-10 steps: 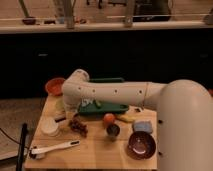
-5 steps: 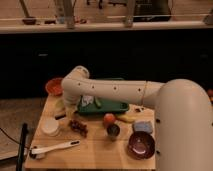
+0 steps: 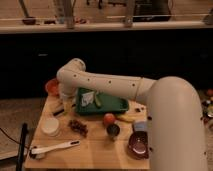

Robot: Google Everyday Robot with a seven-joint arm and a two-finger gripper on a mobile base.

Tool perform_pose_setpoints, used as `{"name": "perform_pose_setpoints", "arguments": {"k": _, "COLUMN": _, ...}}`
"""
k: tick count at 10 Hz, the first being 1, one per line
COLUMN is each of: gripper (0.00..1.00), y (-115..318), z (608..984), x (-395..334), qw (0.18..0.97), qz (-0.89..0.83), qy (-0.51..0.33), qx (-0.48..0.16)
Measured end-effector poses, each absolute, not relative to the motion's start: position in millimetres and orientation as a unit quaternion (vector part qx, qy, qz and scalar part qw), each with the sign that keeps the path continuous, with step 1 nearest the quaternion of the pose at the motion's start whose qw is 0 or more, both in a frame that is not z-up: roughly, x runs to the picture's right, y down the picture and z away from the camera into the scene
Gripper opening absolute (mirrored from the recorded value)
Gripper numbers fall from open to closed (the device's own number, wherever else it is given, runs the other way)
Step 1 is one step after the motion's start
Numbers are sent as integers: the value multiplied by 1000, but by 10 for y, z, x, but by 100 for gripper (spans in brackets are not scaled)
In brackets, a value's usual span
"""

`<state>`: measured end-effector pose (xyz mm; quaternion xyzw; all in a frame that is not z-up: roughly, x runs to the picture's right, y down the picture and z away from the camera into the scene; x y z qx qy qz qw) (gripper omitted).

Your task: Place eraser in plastic cup

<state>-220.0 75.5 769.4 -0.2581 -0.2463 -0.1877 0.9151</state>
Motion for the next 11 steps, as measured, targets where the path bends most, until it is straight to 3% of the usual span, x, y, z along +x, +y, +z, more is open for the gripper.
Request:
{"name": "perform_pose_setpoints", "arguments": {"k": 4, "gripper": 1, "y": 759, "z": 7782, "x": -2407, "qw": 876, "qz": -307, "qy": -273, "qx": -253}}
{"name": "perform_pose_setpoints", "arguments": {"k": 11, "gripper": 1, "y": 667, "z": 8079, "x": -2558, "qw": 847, "qz": -363, "qy": -279, "qx": -269}}
